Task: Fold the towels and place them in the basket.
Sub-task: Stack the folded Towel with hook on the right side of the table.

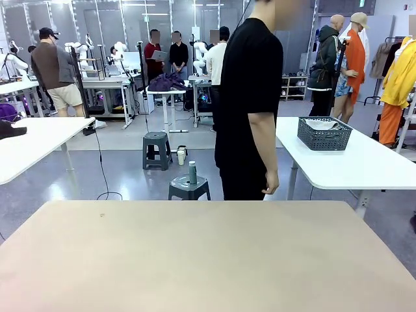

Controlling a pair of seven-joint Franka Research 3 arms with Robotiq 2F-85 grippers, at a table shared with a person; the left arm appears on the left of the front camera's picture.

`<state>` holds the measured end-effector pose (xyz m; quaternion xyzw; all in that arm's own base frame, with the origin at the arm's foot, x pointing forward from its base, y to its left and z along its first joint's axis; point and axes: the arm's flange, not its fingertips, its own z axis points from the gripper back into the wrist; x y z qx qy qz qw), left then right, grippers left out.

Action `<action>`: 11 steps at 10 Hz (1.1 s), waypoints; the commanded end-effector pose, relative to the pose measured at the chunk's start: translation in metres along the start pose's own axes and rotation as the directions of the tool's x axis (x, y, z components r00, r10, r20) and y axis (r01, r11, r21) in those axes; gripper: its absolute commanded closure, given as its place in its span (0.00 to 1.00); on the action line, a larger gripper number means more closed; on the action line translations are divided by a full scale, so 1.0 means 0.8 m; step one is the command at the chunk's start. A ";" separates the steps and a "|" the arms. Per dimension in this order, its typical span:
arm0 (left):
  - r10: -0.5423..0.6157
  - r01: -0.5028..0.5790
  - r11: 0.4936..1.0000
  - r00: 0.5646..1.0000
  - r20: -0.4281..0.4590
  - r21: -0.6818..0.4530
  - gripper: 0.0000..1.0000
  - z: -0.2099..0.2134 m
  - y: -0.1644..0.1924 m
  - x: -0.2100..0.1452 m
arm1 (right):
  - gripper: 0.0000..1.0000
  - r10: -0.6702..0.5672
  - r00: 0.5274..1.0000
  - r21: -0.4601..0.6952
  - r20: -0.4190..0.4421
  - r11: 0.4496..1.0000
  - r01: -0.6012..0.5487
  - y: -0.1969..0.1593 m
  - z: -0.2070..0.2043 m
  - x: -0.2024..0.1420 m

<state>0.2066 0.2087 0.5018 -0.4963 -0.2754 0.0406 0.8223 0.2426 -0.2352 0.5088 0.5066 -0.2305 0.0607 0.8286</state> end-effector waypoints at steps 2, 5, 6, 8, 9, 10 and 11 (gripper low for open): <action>-0.011 0.011 1.000 1.000 0.003 -0.018 0.00 0.002 -0.002 0.001 | 0.00 0.014 1.000 0.010 0.006 1.000 -0.014 0.002 0.003 0.002; -0.011 0.011 1.000 1.000 0.003 -0.018 0.00 0.002 -0.002 0.001 | 0.00 0.014 1.000 0.010 0.006 1.000 -0.014 0.002 0.003 0.002; -0.011 0.011 1.000 1.000 0.003 -0.018 0.00 0.002 -0.002 0.001 | 0.00 0.014 1.000 0.010 0.006 1.000 -0.014 0.002 0.003 0.002; -0.011 0.011 1.000 1.000 0.003 -0.018 0.00 0.002 -0.002 0.001 | 0.00 0.014 1.000 0.010 0.006 1.000 -0.014 0.002 0.003 0.002; -0.011 0.011 1.000 1.000 0.003 -0.018 0.00 0.002 -0.002 0.001 | 0.00 0.014 1.000 0.010 0.006 1.000 -0.014 0.002 0.003 0.002; -0.011 0.011 1.000 1.000 0.003 -0.018 0.00 0.002 -0.002 0.001 | 0.00 0.014 1.000 0.010 0.006 1.000 -0.014 0.002 0.003 0.002; -0.011 0.011 1.000 1.000 0.003 -0.018 0.00 0.002 -0.002 0.001 | 0.00 0.014 1.000 0.010 0.006 1.000 -0.014 0.002 0.003 0.002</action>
